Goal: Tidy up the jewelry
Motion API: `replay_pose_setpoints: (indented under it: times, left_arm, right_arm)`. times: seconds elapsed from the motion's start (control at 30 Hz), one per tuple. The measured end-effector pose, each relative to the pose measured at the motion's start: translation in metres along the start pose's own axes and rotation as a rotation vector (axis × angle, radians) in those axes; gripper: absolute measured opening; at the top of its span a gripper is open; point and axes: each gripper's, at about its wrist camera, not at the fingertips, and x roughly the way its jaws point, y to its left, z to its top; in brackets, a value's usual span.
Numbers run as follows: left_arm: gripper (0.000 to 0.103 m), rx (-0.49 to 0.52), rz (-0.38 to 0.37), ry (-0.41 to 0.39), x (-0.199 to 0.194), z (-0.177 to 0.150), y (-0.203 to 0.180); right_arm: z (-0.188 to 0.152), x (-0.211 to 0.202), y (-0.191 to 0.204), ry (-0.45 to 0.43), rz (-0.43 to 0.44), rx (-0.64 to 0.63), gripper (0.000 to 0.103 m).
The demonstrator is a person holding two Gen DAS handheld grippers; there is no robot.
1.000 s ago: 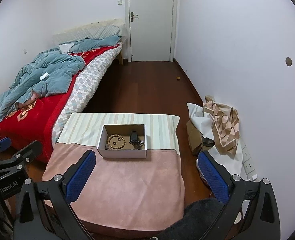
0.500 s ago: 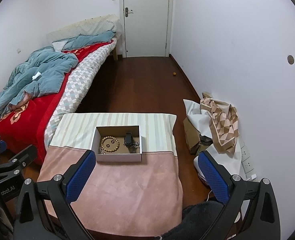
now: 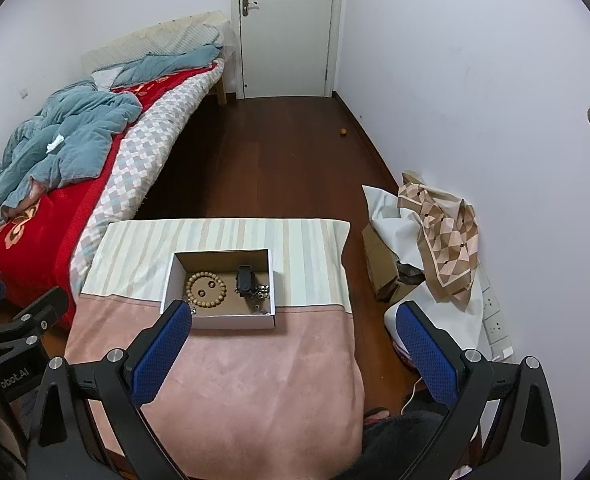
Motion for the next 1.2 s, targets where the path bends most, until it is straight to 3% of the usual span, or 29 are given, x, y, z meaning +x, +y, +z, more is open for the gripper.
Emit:
replay_pose_setpoints:
  times: [0.37, 1.2]
  left_arm:
    - [0.103, 0.0, -0.002, 0.025, 0.01, -0.002, -0.005]
    - [0.103, -0.012, -0.011, 0.035, 0.017, -0.002, -0.008]
  right_arm:
    - [0.001, 0.025, -0.001, 0.05, -0.008, -0.001, 0.103]
    - [-0.004, 0.028, -0.001, 0.061, -0.02, -0.01, 0.103]
